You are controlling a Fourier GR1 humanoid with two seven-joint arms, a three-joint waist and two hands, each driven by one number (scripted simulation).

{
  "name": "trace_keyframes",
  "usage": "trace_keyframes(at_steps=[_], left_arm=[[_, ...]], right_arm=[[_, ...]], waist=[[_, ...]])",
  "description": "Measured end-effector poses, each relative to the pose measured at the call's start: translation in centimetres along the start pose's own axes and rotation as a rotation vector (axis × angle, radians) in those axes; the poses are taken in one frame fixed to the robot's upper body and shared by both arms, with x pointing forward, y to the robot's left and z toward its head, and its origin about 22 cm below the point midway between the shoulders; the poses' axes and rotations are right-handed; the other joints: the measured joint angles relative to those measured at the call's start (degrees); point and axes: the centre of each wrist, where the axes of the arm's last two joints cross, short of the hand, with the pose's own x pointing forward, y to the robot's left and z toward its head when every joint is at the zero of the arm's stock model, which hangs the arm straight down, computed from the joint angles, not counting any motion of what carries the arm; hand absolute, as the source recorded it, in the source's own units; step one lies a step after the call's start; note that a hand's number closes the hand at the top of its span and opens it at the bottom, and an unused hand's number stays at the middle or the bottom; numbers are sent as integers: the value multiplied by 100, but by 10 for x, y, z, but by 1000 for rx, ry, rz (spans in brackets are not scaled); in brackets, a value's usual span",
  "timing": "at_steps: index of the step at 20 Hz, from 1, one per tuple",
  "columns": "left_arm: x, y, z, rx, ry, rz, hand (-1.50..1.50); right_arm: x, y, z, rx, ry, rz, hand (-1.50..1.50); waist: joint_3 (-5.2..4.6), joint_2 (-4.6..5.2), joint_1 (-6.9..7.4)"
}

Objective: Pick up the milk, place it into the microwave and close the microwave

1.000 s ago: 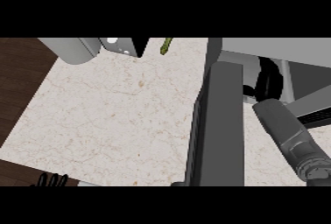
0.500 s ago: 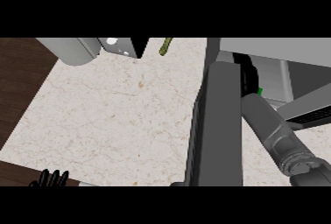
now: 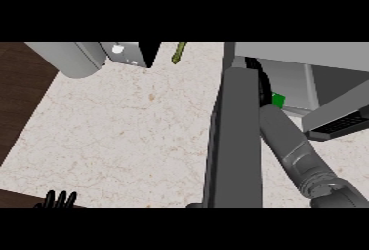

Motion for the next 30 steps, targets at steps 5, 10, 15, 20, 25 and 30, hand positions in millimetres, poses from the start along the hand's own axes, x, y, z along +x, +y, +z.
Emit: trace_keyframes(at_steps=[5, 10, 15, 20, 25, 30], left_arm=[[2, 1, 1, 1, -6, -1, -150], [5, 1, 4, 6, 2, -3, -150], [9, 1, 9, 21, 8, -11, -150], [10, -6, 12, 35, 20, -14, -150], [8, -10, 11, 31, 42, -20, -150], [8, -14, 9, 0, 73, -32, -150]], right_arm=[[-9, 0, 9, 19, 5, -170, -150], [-27, 1, 29, 42, 24, -326, -150], [-43, 6, 53, 61, 37, -421, -150], [-58, 9, 78, 64, 39, -478, -150], [-77, 4, 102, 94, 33, -540, -150], [-90, 0, 121, 161, 47, -599, -150]], waist=[[2, -43, -148], [-5, -110, -291], [-16, -182, -425], [-23, -237, -549], [-29, -285, -667], [-36, -327, -763]])
